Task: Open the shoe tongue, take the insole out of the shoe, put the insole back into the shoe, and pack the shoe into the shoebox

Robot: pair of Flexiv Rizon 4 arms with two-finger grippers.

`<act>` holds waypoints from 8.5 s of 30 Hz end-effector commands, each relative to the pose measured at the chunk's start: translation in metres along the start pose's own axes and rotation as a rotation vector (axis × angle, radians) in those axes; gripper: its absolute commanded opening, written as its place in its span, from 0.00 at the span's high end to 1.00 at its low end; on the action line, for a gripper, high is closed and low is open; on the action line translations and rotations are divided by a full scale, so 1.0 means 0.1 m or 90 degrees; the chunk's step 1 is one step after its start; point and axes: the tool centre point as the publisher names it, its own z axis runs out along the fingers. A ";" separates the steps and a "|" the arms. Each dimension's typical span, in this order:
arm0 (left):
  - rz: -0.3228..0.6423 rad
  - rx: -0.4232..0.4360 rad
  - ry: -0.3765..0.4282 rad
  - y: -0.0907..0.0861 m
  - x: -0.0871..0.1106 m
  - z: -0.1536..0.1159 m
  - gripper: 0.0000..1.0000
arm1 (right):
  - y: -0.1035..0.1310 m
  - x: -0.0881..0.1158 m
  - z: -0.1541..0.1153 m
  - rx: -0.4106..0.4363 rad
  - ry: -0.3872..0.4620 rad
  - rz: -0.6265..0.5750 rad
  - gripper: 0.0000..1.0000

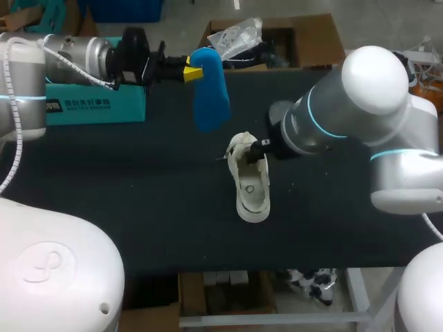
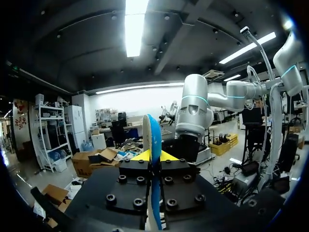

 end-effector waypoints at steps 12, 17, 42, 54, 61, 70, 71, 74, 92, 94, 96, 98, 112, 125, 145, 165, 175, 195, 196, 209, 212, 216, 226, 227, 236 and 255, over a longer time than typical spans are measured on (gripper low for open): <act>-0.098 0.047 -0.058 -0.01 0.53 0.16 1.00 | -0.10 -0.33 -0.36 0.011 0.051 0.041 0.00; -0.137 0.047 -0.077 -0.05 0.67 0.21 1.00 | -0.20 -0.47 -0.48 0.013 0.063 0.091 0.00; -0.305 0.091 -0.049 -0.09 1.07 0.43 1.00 | -0.22 -0.45 -0.70 -0.003 0.124 0.192 0.00; -0.327 0.091 -0.075 -0.11 1.08 0.46 1.00 | -0.23 -0.43 -0.75 0.191 0.133 0.550 0.00; -0.327 0.091 -0.075 -0.11 1.08 0.46 1.00 | -0.25 -0.36 -0.79 0.163 0.126 0.535 0.00; -0.327 0.091 -0.075 -0.11 1.08 0.46 1.00 | -0.20 -0.32 -0.76 0.157 0.118 0.525 0.00; -0.327 0.091 -0.075 -0.11 1.08 0.46 1.00 | -0.16 -0.29 -0.74 0.179 0.128 0.539 0.00; -0.327 0.091 -0.075 -0.11 1.08 0.46 1.00 | -0.09 -0.19 -0.72 0.229 0.146 0.569 0.00; -0.327 0.091 -0.075 -0.11 1.08 0.46 1.00 | -0.08 -0.16 -0.74 0.298 0.238 0.698 0.00; -0.327 0.091 -0.075 -0.11 1.08 0.46 1.00 | -0.08 -0.16 -0.74 0.298 0.238 0.698 0.00; -0.327 0.091 -0.075 -0.11 1.08 0.46 1.00 | -0.02 -0.10 -0.68 0.328 0.263 0.728 0.00; -0.327 0.091 -0.075 -0.11 1.08 0.46 1.00 | 0.01 -0.06 -0.66 0.331 0.305 0.755 0.00; -0.327 0.091 -0.075 -0.11 1.08 0.46 1.00 | -0.10 0.04 -0.53 0.295 0.445 1.002 0.00; -0.327 0.091 -0.075 -0.11 1.08 0.46 1.00 | -0.09 0.08 -0.56 0.295 0.431 1.019 0.00; -0.253 0.095 -0.061 -0.02 1.15 0.53 1.00 | -0.15 0.04 -0.55 0.443 0.517 1.092 0.00; 0.021 0.106 -0.008 0.25 1.40 0.87 1.00 | -0.26 0.22 -0.58 0.597 0.577 1.080 0.20; 0.068 0.129 0.003 0.35 1.39 1.04 1.00 | -0.33 0.29 -0.60 0.613 0.591 1.078 0.44; 0.048 0.103 0.011 0.53 1.40 1.13 1.00 | -0.36 0.36 -0.64 0.618 0.597 1.063 1.00; 0.041 0.103 0.017 0.53 1.40 1.12 0.82 | -0.37 0.36 -0.64 0.620 0.599 1.061 1.00; -0.036 -0.129 0.163 0.54 1.23 0.55 0.00 | -0.61 0.38 -0.83 0.708 0.583 1.007 1.00; -0.036 -0.129 0.163 0.54 1.23 0.55 0.00 | -0.63 0.37 -0.87 0.688 0.589 1.015 1.00; -0.036 -0.129 0.163 0.54 1.23 0.55 0.00 | -0.63 0.37 -0.87 0.688 0.589 1.015 1.00; 0.029 -0.149 0.293 0.59 1.10 0.61 0.00 | -0.64 0.38 -0.89 0.688 0.591 0.999 1.00; 0.031 -0.147 0.308 0.60 1.05 0.59 0.00 | -0.65 0.40 -0.91 0.702 0.586 0.985 1.00; 0.083 -0.170 0.510 0.73 0.88 0.52 0.00 | -0.82 0.50 -0.99 0.758 0.588 0.878 1.00; 0.070 -0.194 0.578 1.09 0.88 0.37 0.00 | -0.87 0.56 -1.01 0.833 0.515 0.776 1.00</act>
